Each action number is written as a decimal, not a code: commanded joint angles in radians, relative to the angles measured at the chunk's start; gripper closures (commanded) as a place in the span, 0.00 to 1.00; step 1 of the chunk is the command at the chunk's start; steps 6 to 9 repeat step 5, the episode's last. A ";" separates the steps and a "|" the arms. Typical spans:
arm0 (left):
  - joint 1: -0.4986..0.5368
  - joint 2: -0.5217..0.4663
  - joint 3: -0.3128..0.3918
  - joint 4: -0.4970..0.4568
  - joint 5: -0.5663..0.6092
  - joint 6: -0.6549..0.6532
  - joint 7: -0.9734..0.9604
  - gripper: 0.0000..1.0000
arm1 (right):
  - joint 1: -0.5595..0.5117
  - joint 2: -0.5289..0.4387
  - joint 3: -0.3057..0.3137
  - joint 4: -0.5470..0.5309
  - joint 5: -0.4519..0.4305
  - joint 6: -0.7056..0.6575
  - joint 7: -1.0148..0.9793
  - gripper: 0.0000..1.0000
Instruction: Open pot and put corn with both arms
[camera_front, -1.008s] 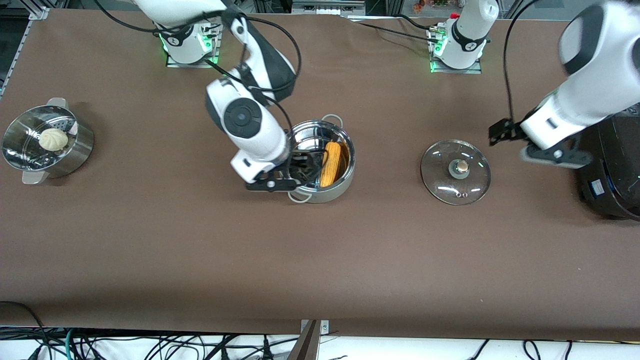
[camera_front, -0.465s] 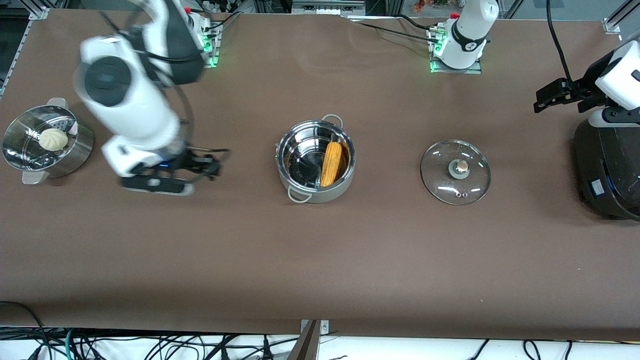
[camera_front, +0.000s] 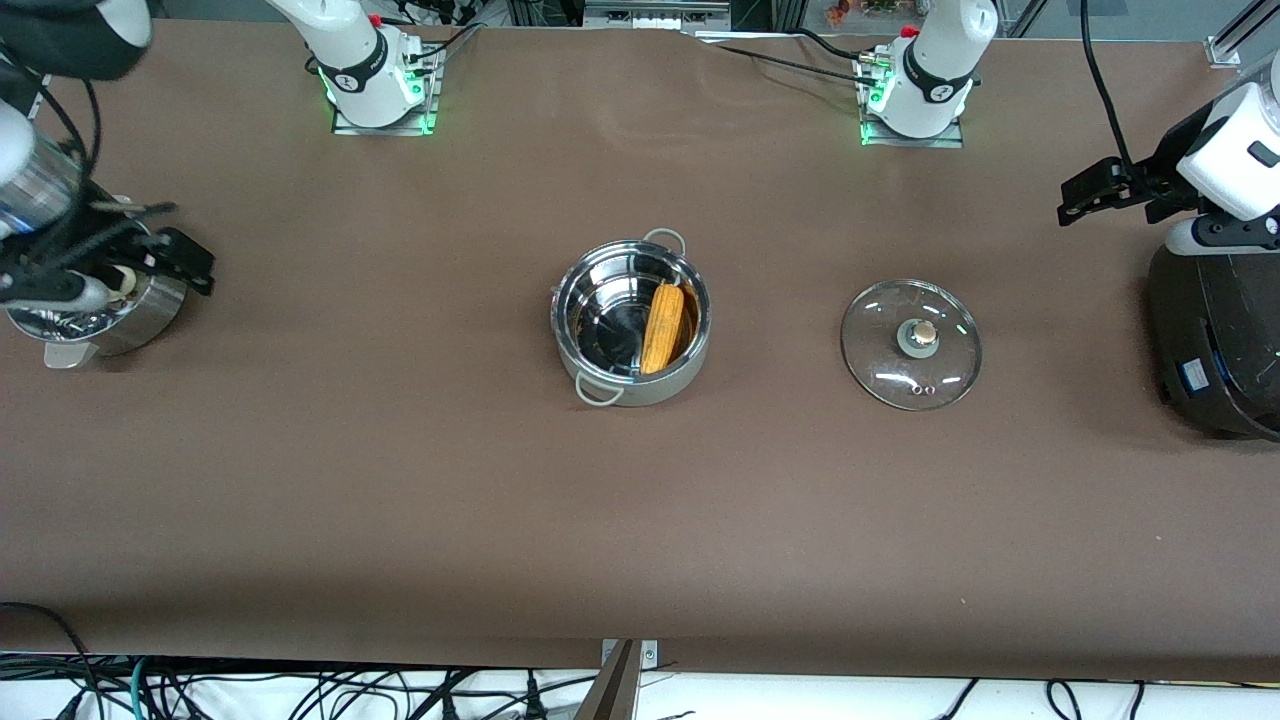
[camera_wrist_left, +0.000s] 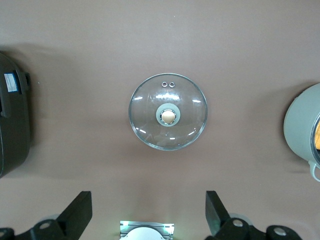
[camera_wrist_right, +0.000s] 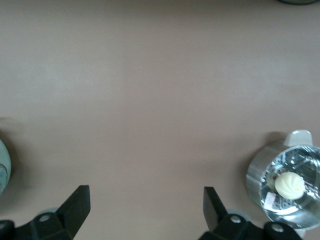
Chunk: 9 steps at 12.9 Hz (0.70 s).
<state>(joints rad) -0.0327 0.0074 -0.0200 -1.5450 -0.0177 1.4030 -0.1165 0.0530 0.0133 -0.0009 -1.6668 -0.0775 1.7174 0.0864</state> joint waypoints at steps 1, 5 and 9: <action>0.008 0.000 -0.012 0.008 0.013 -0.016 -0.020 0.00 | -0.015 0.003 0.021 -0.031 0.022 -0.004 0.003 0.00; 0.008 0.000 -0.012 0.006 0.013 -0.018 -0.022 0.00 | -0.027 0.077 0.013 0.065 0.094 -0.021 -0.007 0.00; 0.008 0.000 -0.012 0.006 0.013 -0.018 -0.022 0.00 | -0.027 0.077 0.013 0.065 0.094 -0.021 -0.007 0.00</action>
